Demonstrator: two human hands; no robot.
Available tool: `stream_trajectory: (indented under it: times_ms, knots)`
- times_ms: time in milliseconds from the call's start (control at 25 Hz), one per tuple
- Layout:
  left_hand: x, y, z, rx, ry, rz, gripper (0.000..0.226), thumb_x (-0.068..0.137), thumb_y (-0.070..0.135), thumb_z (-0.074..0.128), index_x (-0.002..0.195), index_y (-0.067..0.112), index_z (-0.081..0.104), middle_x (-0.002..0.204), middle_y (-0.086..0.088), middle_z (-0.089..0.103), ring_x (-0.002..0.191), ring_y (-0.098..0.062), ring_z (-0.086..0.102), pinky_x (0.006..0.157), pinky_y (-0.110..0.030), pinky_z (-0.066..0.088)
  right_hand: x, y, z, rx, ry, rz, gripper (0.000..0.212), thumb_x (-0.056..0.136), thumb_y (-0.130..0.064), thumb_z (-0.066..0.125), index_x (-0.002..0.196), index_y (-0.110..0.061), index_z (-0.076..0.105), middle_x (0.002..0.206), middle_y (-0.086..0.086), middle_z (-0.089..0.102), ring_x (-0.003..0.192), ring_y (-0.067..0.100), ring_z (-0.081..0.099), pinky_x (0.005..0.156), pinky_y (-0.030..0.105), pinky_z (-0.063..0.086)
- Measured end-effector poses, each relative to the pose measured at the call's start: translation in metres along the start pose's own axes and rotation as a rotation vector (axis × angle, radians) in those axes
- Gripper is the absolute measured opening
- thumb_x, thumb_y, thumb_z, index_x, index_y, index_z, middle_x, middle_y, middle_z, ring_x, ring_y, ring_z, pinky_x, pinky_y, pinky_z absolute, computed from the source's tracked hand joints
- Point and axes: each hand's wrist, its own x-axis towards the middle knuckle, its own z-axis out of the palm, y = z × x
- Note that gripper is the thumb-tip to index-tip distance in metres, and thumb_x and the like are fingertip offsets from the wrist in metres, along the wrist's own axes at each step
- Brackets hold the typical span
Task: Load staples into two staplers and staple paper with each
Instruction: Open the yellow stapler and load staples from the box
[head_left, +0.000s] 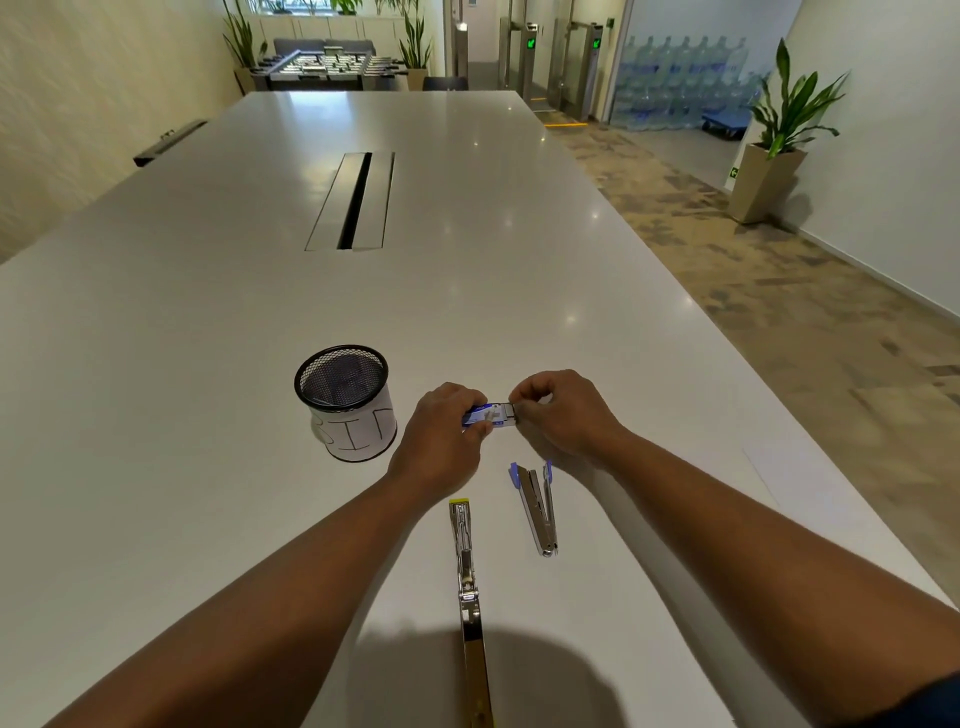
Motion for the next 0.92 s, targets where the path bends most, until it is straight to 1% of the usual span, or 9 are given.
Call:
stream_trajectory:
  times_ms: [120,200,320,400,520,680,760,920]
  knots:
    - [0.001,0.000,0.000,0.003,0.003,-0.007,0.018,0.091,0.020,0.068,0.109,0.019,0.069,0.100,0.003,0.060,0.093,-0.016,0.054,0.082,-0.035,0.050,0.005,-0.004,-0.013,-0.100,-0.099,-0.092,0.013,0.089,-0.024,0.068,0.089,-0.026,0.081,0.091,-0.006,0.077,0.086,0.015,0.068,0.083,0.043,0.057]
    - [0.000,0.001,0.000,0.005,0.000,-0.007,0.019,0.091,0.020,0.068,0.110,0.018,0.069,0.102,0.001,0.061,0.094,-0.017,0.054,0.082,-0.036,0.051,0.008,-0.007,-0.020,-0.208,-0.144,-0.168,0.013,0.089,-0.027,0.070,0.093,-0.024,0.082,0.094,-0.005,0.077,0.086,0.015,0.067,0.081,0.043,0.057]
    - [0.000,0.000,0.000,0.004,0.005,-0.007,0.020,0.092,0.020,0.068,0.112,0.017,0.069,0.104,0.001,0.062,0.095,-0.017,0.055,0.082,-0.035,0.050,0.010,-0.016,-0.025,-0.400,-0.189,-0.276,0.018,0.091,-0.028,0.067,0.102,-0.023,0.081,0.101,-0.003,0.076,0.091,0.018,0.066,0.080,0.042,0.056]
    - [-0.001,0.000,0.001,0.004,0.008,-0.009,0.021,0.092,0.021,0.068,0.113,0.016,0.069,0.105,0.000,0.062,0.095,-0.017,0.055,0.081,-0.032,0.050,0.012,-0.020,-0.025,-0.483,-0.206,-0.319,0.020,0.092,-0.028,0.066,0.104,-0.023,0.081,0.101,-0.001,0.076,0.091,0.020,0.066,0.080,0.042,0.056]
    - [0.000,0.000,0.001,0.005,0.010,-0.009,0.022,0.092,0.021,0.068,0.114,0.016,0.069,0.106,-0.001,0.063,0.094,-0.016,0.055,0.081,-0.032,0.051,0.014,-0.025,-0.024,-0.561,-0.223,-0.355,0.022,0.092,-0.031,0.064,0.103,-0.021,0.081,0.099,0.002,0.077,0.089,0.021,0.066,0.080,0.043,0.057]
    - [0.000,0.000,0.001,-0.001,0.012,-0.015,0.023,0.093,0.021,0.068,0.115,0.016,0.068,0.107,-0.001,0.063,0.095,-0.015,0.055,0.082,-0.032,0.051,0.019,-0.030,-0.023,-0.647,-0.235,-0.381,0.023,0.092,-0.033,0.066,0.103,-0.019,0.080,0.098,0.001,0.075,0.088,0.019,0.066,0.080,0.041,0.058]
    - [0.000,-0.001,0.001,-0.003,0.008,-0.016,0.023,0.093,0.022,0.068,0.115,0.016,0.068,0.107,-0.001,0.063,0.096,-0.016,0.055,0.082,-0.032,0.051,0.021,-0.032,-0.022,-0.684,-0.245,-0.388,0.023,0.091,-0.035,0.067,0.100,-0.018,0.080,0.094,0.003,0.075,0.086,0.020,0.066,0.078,0.043,0.059]
    - [0.000,-0.002,0.001,-0.007,0.008,-0.005,0.020,0.093,0.022,0.067,0.112,0.017,0.070,0.104,-0.001,0.063,0.094,-0.016,0.055,0.080,-0.032,0.050,0.022,-0.032,-0.022,-0.702,-0.272,-0.391,0.024,0.091,-0.035,0.065,0.097,-0.018,0.080,0.091,0.004,0.075,0.084,0.021,0.066,0.077,0.044,0.059]
